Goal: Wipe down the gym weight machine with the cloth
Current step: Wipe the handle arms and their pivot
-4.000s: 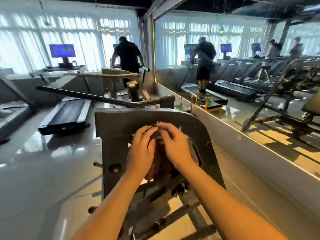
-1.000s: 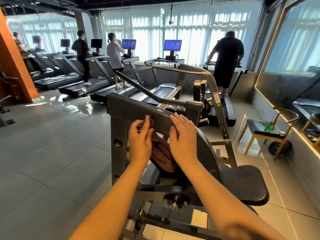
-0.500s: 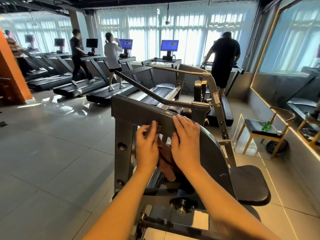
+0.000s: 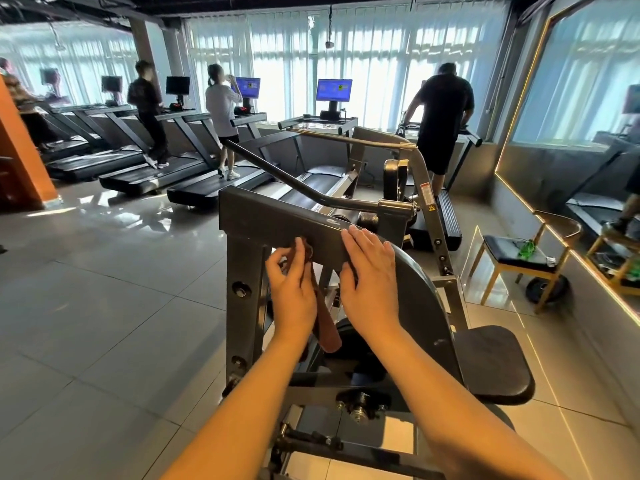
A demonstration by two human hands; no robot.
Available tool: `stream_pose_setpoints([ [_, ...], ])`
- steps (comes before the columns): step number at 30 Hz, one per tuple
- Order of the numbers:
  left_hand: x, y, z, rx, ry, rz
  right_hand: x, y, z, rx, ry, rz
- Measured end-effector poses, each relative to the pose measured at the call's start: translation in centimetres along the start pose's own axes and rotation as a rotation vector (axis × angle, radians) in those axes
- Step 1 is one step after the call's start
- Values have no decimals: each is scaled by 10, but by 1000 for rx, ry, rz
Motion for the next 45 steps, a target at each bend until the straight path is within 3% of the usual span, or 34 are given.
stream_pose_setpoints([
  [7, 18, 10, 15, -167, -85, 190, -1, 3, 1, -10, 9, 10],
  [12, -27, -28, -55, 67, 26, -146, -17, 7, 7, 4, 52, -8],
  [15, -39, -44, -72, 151, 72, -196, -28, -3, 7, 32, 106, -56],
  [17, -32, -45, -60, 145, 65, -180, -32, -5, 14, 42, 133, -59],
  [22, -5, -29, -31, -50, 21, -6, -32, -3, 19, 97, 127, -14],
  [27, -26, -71, -89, 161, 75, -136, -45, -19, 26, 81, 113, -59],
  [30, -19, -85, -89, 221, 126, -127, -48, -25, 29, 93, 100, -45],
  [33, 5, -60, -55, 139, 147, -55, -45, -23, 28, 120, 83, -47],
  [36, 11, -39, -33, -13, -44, 112, -42, -23, 28, 117, 71, -51],
  [38, 6, -47, -37, -52, -106, 124, -41, -23, 29, 121, 58, -44],
  [43, 6, -65, -60, 113, -39, -17, -40, -22, 28, 115, 37, -59],
  [45, 21, -52, -41, 106, 33, -36, -37, -21, 28, 65, 28, -64],
])
Point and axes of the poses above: each hand's wrist, its own y-axis away from the middle knuckle, its own z-axis out of the palm, x = y × z, the point moved 10 cm from there along -y, towards the middle knuckle, and after that the axes turned 2 degrees about -z, right-handed, at the moved point
